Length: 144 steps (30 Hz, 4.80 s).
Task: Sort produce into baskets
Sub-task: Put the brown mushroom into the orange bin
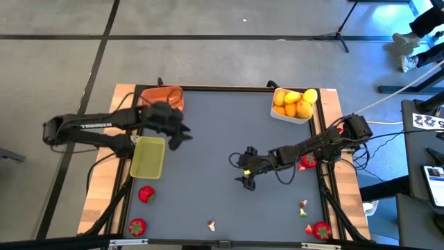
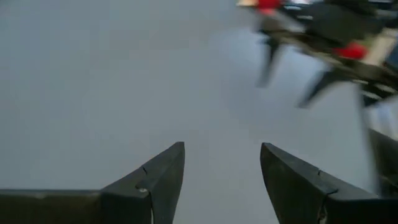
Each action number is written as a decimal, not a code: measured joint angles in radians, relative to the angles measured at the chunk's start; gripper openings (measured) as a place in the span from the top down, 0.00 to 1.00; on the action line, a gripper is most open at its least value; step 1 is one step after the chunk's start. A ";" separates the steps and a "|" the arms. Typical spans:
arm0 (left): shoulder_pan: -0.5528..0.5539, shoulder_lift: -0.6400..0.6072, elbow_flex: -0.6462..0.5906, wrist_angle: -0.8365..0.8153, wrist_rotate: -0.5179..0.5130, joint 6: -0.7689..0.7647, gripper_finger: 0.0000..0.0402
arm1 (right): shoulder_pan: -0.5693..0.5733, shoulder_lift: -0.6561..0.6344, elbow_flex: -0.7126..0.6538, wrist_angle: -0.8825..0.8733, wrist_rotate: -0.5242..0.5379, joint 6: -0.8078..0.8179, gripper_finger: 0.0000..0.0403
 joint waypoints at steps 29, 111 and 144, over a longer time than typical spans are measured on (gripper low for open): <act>-0.753 0.762 0.083 0.815 -0.100 -0.059 0.49 | 0.255 0.000 0.000 -0.007 -0.033 0.258 0.11; -0.698 1.048 0.412 0.748 -0.089 0.092 0.49 | 0.338 0.004 -0.001 0.096 -0.001 0.240 0.11; -0.689 1.293 0.691 0.561 0.251 0.436 0.49 | 0.323 0.003 -0.001 -0.009 0.025 0.175 0.11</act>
